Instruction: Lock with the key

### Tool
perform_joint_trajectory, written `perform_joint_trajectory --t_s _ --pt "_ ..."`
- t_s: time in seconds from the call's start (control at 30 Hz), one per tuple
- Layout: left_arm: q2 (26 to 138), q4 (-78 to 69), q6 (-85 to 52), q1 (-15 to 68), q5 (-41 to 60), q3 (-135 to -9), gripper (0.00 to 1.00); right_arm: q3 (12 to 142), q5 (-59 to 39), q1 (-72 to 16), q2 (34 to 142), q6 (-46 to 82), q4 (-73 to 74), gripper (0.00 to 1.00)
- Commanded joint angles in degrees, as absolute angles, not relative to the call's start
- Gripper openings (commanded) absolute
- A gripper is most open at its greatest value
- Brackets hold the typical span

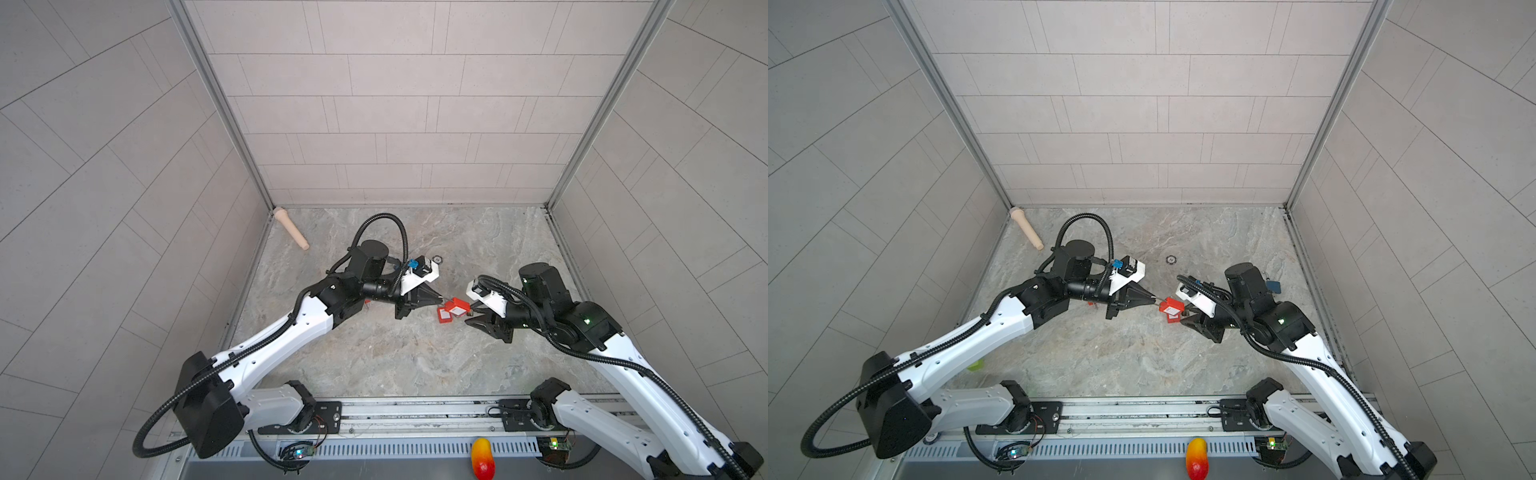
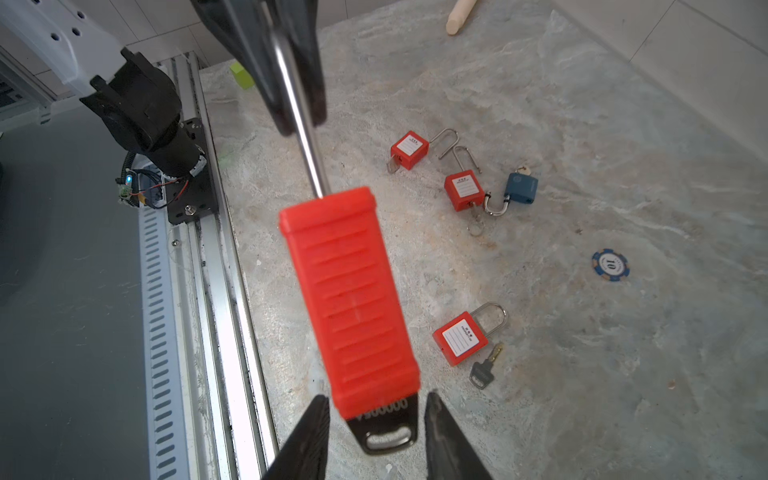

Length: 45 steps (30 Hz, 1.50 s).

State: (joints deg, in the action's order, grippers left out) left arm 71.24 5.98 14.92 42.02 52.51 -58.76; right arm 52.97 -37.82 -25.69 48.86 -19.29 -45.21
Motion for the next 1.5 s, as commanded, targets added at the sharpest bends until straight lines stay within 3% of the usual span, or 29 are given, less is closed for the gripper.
perform_joint_trajectory --t_s 0.0,0.5,0.67,0.77,1.47 --pt "69.4 4.6 14.6 42.1 54.9 -58.8 0.00 53.8 -37.7 -25.5 49.6 -18.9 -45.2 0.36" --pt "69.4 7.9 16.5 42.7 52.9 -59.5 0.00 52.1 -38.7 -25.7 49.2 -22.6 -40.5 0.21" --pt "69.3 10.4 18.8 42.6 52.5 -60.5 0.00 53.8 -37.8 -25.6 47.2 -22.3 -49.3 0.39" --pt "69.2 11.0 19.3 42.6 53.0 -60.5 0.00 54.7 -41.7 -24.9 47.8 -21.1 -54.2 0.43" --pt "70.2 14.3 21.7 44.8 54.6 -62.4 0.00 59.9 -52.6 -24.0 61.5 -25.7 -54.0 0.23"
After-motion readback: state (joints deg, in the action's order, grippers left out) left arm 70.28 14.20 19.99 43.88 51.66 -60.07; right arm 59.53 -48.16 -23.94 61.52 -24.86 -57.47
